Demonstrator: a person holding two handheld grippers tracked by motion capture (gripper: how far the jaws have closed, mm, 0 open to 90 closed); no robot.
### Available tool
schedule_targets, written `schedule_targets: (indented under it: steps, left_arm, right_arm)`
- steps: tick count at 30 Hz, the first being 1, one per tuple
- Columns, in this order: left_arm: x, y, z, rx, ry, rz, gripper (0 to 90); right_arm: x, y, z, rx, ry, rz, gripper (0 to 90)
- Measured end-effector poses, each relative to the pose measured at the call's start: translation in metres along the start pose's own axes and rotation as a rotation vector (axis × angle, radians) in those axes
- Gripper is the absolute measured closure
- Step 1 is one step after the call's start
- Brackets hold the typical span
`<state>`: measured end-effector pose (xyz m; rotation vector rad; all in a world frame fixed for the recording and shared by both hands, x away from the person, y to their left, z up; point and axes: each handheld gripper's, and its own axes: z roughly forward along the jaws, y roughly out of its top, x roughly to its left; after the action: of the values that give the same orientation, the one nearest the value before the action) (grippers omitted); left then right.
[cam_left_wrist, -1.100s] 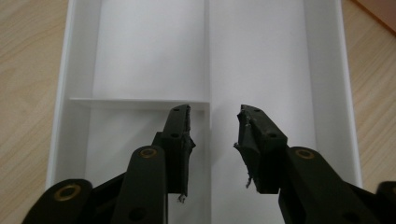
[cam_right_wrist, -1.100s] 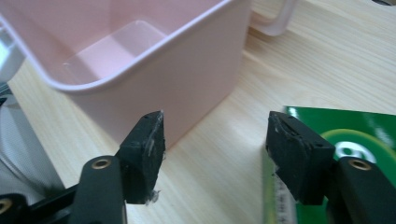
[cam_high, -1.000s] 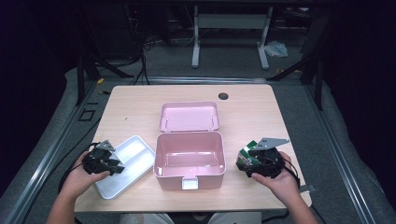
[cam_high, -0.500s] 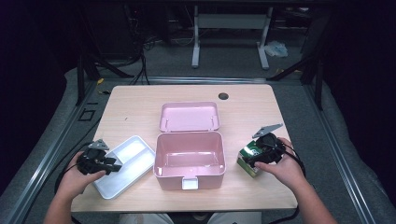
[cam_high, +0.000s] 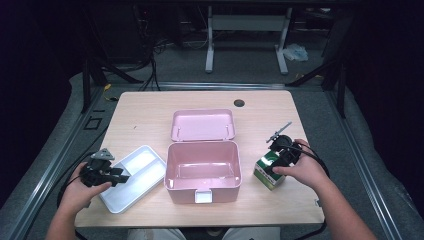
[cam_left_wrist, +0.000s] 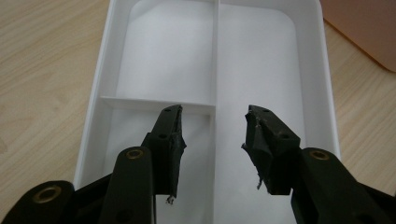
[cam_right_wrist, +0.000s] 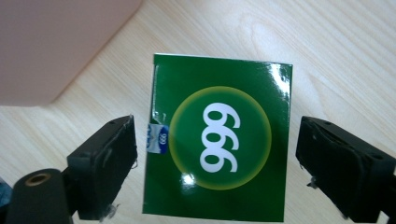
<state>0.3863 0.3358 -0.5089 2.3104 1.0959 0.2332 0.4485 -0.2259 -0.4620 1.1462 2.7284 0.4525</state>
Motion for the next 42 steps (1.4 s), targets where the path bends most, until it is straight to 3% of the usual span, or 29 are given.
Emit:
schedule_targets:
  steps: [7, 12, 42]
  left_arm:
    - [0.002, -0.001, -0.001, -0.004, 0.002, -0.004, 56.4]
    - [0.001, -0.001, -0.001, -0.01, 0.002, -0.011, 56.5]
    - [0.002, -0.001, -0.002, -0.016, 0.005, -0.011, 56.3]
  right_arm:
    - [-0.002, 0.007, 0.008, 0.086, 0.025, -0.006, 11.1]
    - [-0.002, 0.01, 0.013, 0.129, 0.015, -0.015, 12.5]
    - [-0.003, 0.018, 0.019, 0.19, 0.014, -0.003, 14.1]
